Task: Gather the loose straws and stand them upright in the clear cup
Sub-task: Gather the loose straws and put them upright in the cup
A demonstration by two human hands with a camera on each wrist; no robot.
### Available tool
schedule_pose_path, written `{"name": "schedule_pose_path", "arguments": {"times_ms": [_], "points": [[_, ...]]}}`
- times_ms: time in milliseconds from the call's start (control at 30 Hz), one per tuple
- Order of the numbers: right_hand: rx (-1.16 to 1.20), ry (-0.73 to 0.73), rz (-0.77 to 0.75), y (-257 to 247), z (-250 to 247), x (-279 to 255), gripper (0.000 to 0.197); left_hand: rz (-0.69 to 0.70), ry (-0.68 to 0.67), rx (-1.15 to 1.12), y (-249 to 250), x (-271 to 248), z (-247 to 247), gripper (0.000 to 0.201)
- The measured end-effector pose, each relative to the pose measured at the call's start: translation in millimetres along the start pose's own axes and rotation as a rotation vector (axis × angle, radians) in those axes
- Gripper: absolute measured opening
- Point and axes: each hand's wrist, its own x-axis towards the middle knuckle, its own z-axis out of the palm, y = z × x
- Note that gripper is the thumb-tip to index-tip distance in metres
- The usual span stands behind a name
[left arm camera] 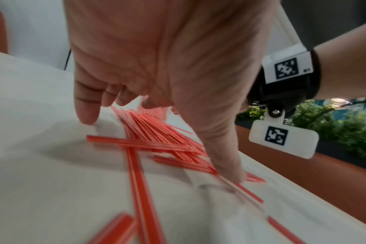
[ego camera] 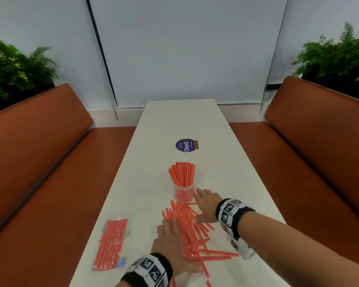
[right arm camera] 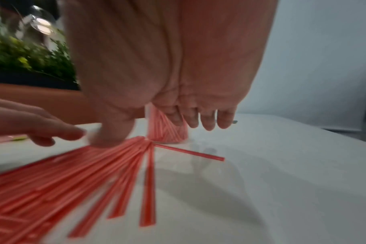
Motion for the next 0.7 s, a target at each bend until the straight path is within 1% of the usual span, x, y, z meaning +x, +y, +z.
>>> {"name": "schedule_pose_path", "arguments": {"times_ms": [67, 133, 233, 333, 400, 433, 500, 567, 600, 633, 667, 700], "points": [[0.016, -0.056, -0.012, 4.6, 5.5, 3.1, 0.107, -0.011, -0.073, 0.002, -2.2, 7.4, -5.2, 0.146], [0.048, -0.077, -0.057, 1.2, 15.5, -2.7, 0.108, -0.01, -0.072, -0.051, -2.1, 12.3, -8.4, 0.143], [0.086, -0.065, -0.129, -9.9, 30.6, -18.7, 0.107, -0.003, 0.007, -0.146, -1.0, 19.4, -6.1, 0.131], [0.147, 0.021, -0.176, -19.9, 43.1, -34.4, 0.094, 0.063, 0.108, -0.225, 3.9, 19.9, -0.9, 0.112], [0.224, 0.028, -0.224, -25.8, 45.4, -46.3, 0.09, 0.115, 0.145, -0.276, 8.3, 15.9, 1.7, 0.099], [0.266, 0.029, -0.235, -26.3, 44.6, -53.1, 0.09, 0.124, 0.151, -0.301, 8.1, 12.8, 2.2, 0.096], [0.278, 0.013, -0.204, -23.5, 41.3, -72.3, 0.098, 0.123, 0.145, -0.294, 4.0, 2.8, -0.2, 0.093], [0.187, -0.046, -0.084, -19.0, 44.8, -92.9, 0.109, 0.07, 0.095, -0.176, -4.2, -11.2, -3.8, 0.095], [0.138, -0.064, -0.005, -19.2, 54.4, -100.6, 0.1, 0.017, 0.036, -0.095, -8.0, -18.0, -3.5, 0.098], [0.083, 0.023, 0.075, -21.9, 68.0, -105.8, 0.073, -0.051, -0.019, -0.019, -10.7, -23.6, -0.7, 0.095], [0.048, 0.076, 0.14, -24.9, 78.8, -110.7, 0.046, -0.119, -0.051, 0.034, -12.0, -29.3, 3.4, 0.081], [0.059, 0.035, 0.183, -26.6, 91.0, -114.3, 0.044, -0.145, -0.063, 0.075, -11.9, -34.9, 9.6, 0.063]]}}
